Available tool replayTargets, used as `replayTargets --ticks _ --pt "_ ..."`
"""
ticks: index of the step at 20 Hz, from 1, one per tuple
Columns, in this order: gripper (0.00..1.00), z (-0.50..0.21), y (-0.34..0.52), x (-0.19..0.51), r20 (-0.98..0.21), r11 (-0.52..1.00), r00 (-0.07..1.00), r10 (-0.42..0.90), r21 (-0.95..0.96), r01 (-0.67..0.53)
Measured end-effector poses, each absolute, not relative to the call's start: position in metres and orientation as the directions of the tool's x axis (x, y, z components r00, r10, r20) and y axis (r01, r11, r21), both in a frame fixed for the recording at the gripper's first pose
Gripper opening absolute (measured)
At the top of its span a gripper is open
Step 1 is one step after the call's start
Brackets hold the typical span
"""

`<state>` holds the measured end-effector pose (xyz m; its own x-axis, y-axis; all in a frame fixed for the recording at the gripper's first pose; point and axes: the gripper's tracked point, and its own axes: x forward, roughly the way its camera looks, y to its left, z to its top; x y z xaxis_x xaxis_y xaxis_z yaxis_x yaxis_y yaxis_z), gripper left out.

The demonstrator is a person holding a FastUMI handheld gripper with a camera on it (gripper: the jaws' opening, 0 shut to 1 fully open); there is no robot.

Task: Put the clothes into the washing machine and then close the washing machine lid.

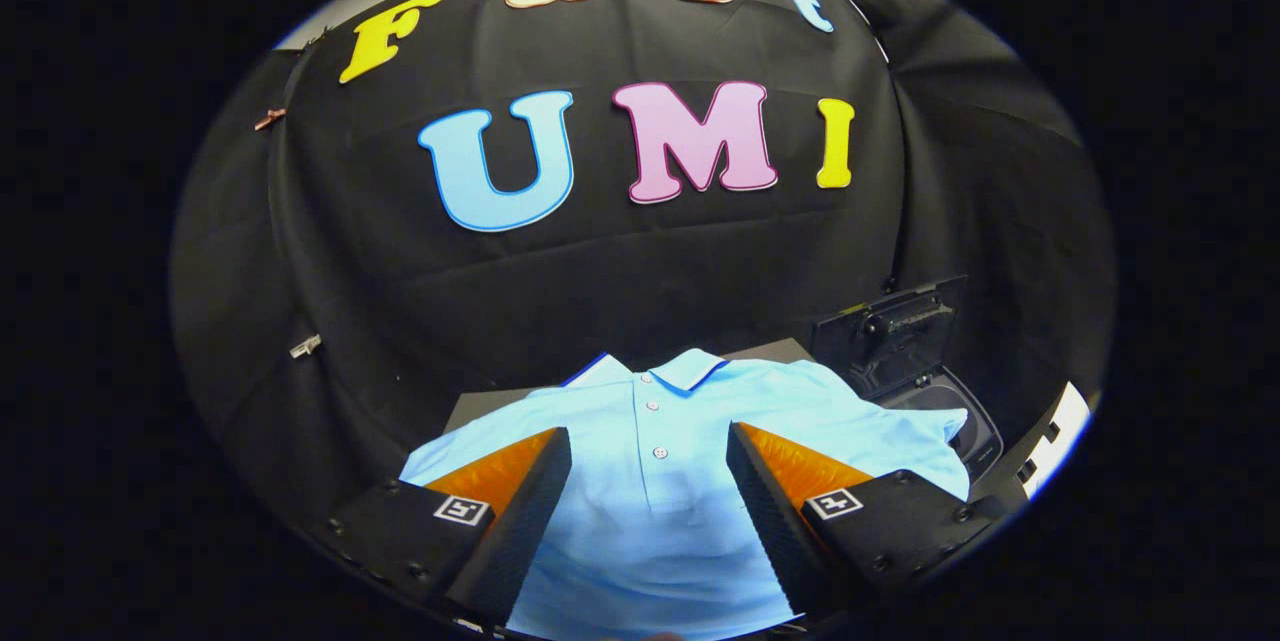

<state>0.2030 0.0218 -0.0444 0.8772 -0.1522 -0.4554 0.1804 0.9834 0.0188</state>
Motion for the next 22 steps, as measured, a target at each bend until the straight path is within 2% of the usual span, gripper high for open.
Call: replayTargets --ticks 6,9,15,16,17,20,21,22 --pt "0.99 -0.093 0.037 0.216 -0.598 0.981 0.791 -0.127 0.040 0.188" --pt "1.00 -0.116 0.030 0.214 -0.667 0.973 0.730 -0.146 0.036 0.228" --pt "1.00 -0.122 0.030 0.218 -0.674 0.978 0.710 -0.203 -0.100 0.184" --pt "0.96 -0.122 0.030 0.217 -0.674 0.975 0.707 -0.213 -0.100 0.198" --pt "0.87 -0.123 0.027 0.216 -0.665 0.970 0.712 -0.226 -0.087 0.226" --pt "0.16 -0.119 0.029 0.219 -0.624 0.971 0.758 -0.188 -0.001 0.241" --pt "0.08 -0.118 0.030 0.219 -0.612 0.972 0.771 -0.176 0.017 0.235" --pt "0.05 -0.118 0.029 0.219 -0.605 0.973 0.778 -0.169 0.022 0.228"
